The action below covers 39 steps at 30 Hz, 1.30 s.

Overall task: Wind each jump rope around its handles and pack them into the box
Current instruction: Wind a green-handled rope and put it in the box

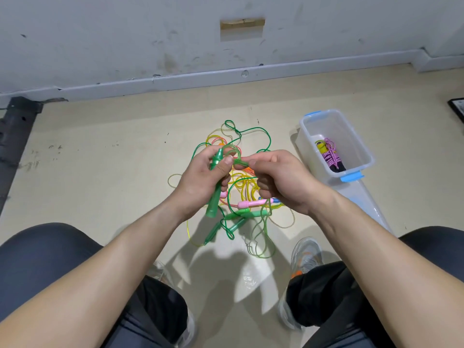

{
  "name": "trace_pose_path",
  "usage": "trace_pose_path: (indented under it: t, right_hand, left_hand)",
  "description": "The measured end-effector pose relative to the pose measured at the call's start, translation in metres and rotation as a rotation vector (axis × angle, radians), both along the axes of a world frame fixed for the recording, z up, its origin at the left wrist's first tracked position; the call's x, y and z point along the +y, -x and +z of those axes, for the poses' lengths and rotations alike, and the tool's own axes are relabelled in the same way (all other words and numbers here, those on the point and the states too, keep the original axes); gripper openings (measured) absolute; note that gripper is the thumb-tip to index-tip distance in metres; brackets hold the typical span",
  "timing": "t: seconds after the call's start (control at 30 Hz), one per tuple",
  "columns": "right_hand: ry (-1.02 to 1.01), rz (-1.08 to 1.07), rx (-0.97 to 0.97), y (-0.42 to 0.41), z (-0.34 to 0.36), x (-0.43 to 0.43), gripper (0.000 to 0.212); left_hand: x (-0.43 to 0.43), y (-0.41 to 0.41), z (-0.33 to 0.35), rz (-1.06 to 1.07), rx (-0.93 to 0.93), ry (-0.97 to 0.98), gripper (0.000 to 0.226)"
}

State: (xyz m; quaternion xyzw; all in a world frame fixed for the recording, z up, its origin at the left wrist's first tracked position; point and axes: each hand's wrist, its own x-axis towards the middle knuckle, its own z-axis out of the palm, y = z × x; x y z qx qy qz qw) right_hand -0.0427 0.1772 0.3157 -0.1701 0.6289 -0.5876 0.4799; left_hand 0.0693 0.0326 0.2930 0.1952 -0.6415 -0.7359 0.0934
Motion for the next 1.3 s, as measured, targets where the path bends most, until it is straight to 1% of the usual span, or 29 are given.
trace_pose_path:
  t: [0.1,0.17,0.3,0.37,0.43,0.47,0.5,0.6,0.63,0.7,0.73,0.8,0.87,0.9,0.93,1.0,1.03,1.1,1.13,1.2,1.23,1.3]
  right_hand:
    - [0.013,0.067,-0.188,0.003,0.004,0.003,0.031]
    - [-0.002,0.092,-0.264,0.005,0.005,0.006,0.034]
    - [-0.003,0.085,-0.280,0.007,0.006,0.010,0.034]
    - [-0.011,0.091,-0.244,0.011,0.010,0.011,0.032]
    - [-0.060,0.111,-0.128,0.015,0.013,0.012,0.031]
    - [-0.097,0.116,-0.045,0.015,0.014,0.011,0.032]
    - [-0.131,0.116,0.028,0.012,0.013,0.010,0.032]
    - [-0.184,0.134,0.171,-0.007,0.004,0.001,0.029]
    - [-0.201,0.116,0.223,-0.014,-0.003,-0.003,0.028]
    - [-0.238,0.073,0.339,-0.025,-0.014,-0.010,0.020]
    - [-0.251,0.075,0.397,-0.029,-0.015,-0.013,0.028]
    - [-0.284,0.141,0.495,-0.030,-0.016,-0.015,0.052]
    - [-0.349,0.247,0.653,-0.026,-0.014,-0.015,0.055]
    - [-0.366,0.285,0.687,-0.024,-0.013,-0.015,0.056]
    - [-0.355,0.311,0.658,-0.021,-0.013,-0.015,0.059]
    - [-0.310,0.312,0.527,-0.017,-0.015,-0.015,0.065]
    - [-0.304,0.299,0.486,-0.017,-0.015,-0.015,0.060]
    - [-0.314,0.265,0.439,-0.018,-0.012,-0.013,0.043]
    - [-0.293,0.243,0.387,-0.018,-0.010,-0.013,0.038]
    - [-0.209,0.186,0.256,-0.019,-0.010,-0.012,0.035]
    - [-0.186,0.159,0.228,-0.022,-0.010,-0.012,0.034]
    - [-0.180,0.107,0.248,-0.027,-0.012,-0.014,0.025]
  left_hand:
    - [-0.001,0.001,0.003,-0.001,0.018,-0.076,0.016]
    - [-0.005,0.000,0.003,-0.038,0.005,-0.058,0.016]
    - [-0.014,-0.005,0.004,-0.207,-0.060,0.054,0.011]
    - [-0.012,-0.006,0.005,-0.241,-0.085,0.030,0.022]
    - [-0.008,-0.006,0.006,-0.207,-0.086,-0.061,0.037]
    - [-0.006,-0.006,0.006,-0.174,-0.083,-0.116,0.036]
    - [-0.004,-0.005,0.006,-0.132,-0.079,-0.174,0.031]
    - [0.003,-0.003,0.007,0.031,-0.080,-0.328,0.014]
    - [0.004,-0.002,0.006,0.078,-0.081,-0.351,0.013]
    - [0.005,0.001,0.006,0.144,-0.088,-0.338,0.014]
    - [0.005,0.002,0.006,0.168,-0.093,-0.318,0.014]
    - [0.005,0.004,0.005,0.192,-0.103,-0.285,0.015]
    - [0.007,0.005,0.006,0.190,-0.105,-0.299,0.014]
    - [0.008,0.006,0.005,0.189,-0.103,-0.311,0.014]
    - [0.009,0.007,0.005,0.193,-0.103,-0.316,0.014]
    - [0.009,0.007,0.003,0.218,-0.116,-0.299,0.015]
    - [0.010,0.008,0.003,0.232,-0.117,-0.288,0.016]
    - [0.012,0.008,0.000,0.254,-0.113,-0.249,0.017]
    - [0.012,0.008,-0.002,0.262,-0.117,-0.187,0.019]
    - [0.011,0.009,-0.005,0.270,-0.133,-0.039,0.019]
    - [0.011,0.008,-0.004,0.273,-0.139,0.007,0.020]
    - [0.013,0.008,0.000,0.275,-0.127,0.040,0.022]
